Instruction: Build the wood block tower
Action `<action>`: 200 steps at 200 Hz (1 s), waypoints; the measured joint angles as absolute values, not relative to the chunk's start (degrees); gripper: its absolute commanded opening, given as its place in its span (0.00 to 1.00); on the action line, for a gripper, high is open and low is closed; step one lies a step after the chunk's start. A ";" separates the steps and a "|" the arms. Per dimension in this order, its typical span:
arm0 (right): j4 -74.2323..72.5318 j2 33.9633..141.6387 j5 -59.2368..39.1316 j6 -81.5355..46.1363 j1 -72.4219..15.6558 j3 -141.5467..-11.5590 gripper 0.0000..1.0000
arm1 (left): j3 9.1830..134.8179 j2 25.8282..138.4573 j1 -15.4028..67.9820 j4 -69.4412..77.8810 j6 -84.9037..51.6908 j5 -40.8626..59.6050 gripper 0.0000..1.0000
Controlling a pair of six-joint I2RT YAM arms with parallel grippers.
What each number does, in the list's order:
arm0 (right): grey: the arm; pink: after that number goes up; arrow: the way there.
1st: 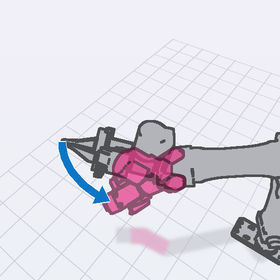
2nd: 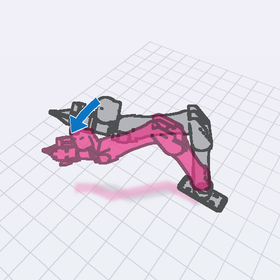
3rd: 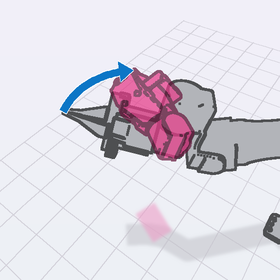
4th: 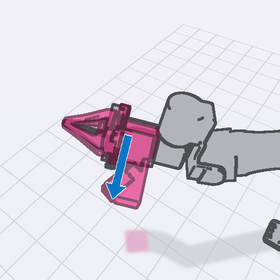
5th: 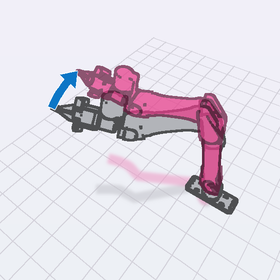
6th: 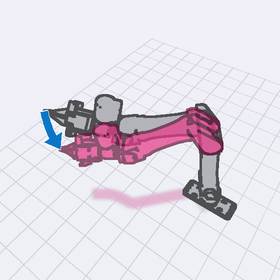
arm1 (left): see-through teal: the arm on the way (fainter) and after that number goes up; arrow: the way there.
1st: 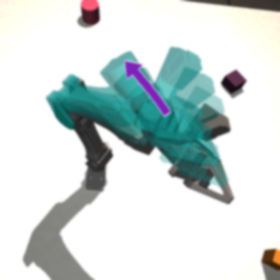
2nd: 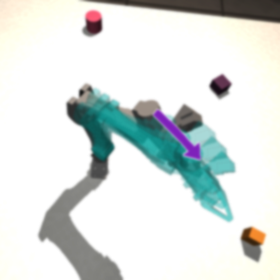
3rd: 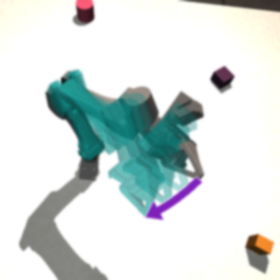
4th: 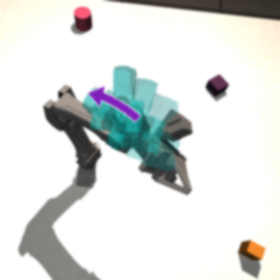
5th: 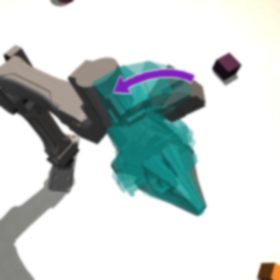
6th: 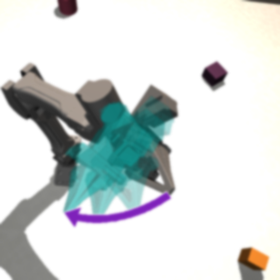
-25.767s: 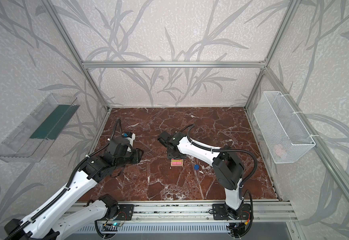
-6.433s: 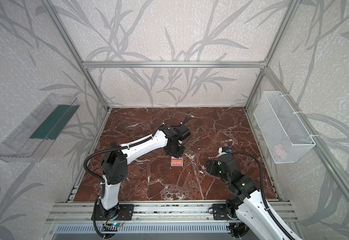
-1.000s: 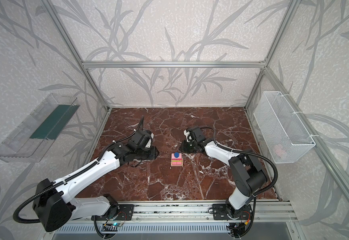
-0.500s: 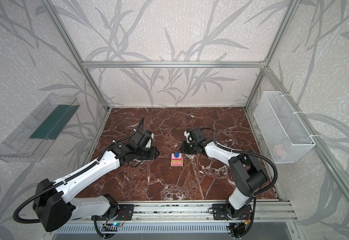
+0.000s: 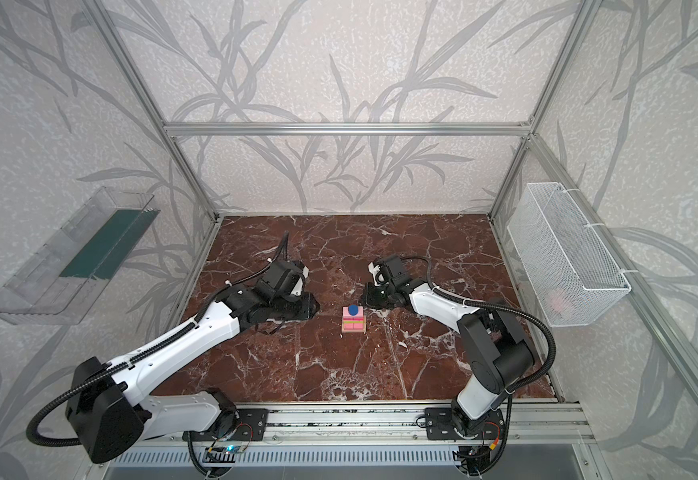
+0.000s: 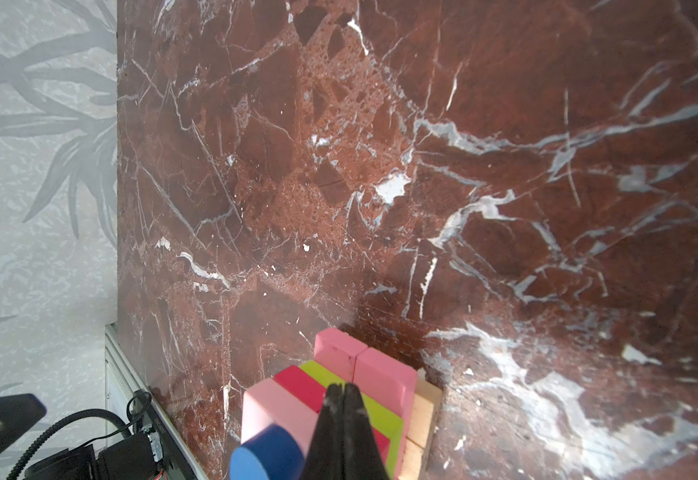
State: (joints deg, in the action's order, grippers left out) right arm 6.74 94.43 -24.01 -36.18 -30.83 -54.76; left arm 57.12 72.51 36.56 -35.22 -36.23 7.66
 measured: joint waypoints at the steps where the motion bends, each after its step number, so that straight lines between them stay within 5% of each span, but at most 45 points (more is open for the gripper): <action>1: 6.76 94.43 -24.01 -36.16 -30.83 -54.74 0.00 | 57.12 72.51 36.56 -35.22 -36.23 7.66 0.37; 200: 7.40 93.17 -23.99 -36.18 -31.05 -53.69 0.00 | 57.12 73.06 36.29 -35.00 -36.18 9.06 0.37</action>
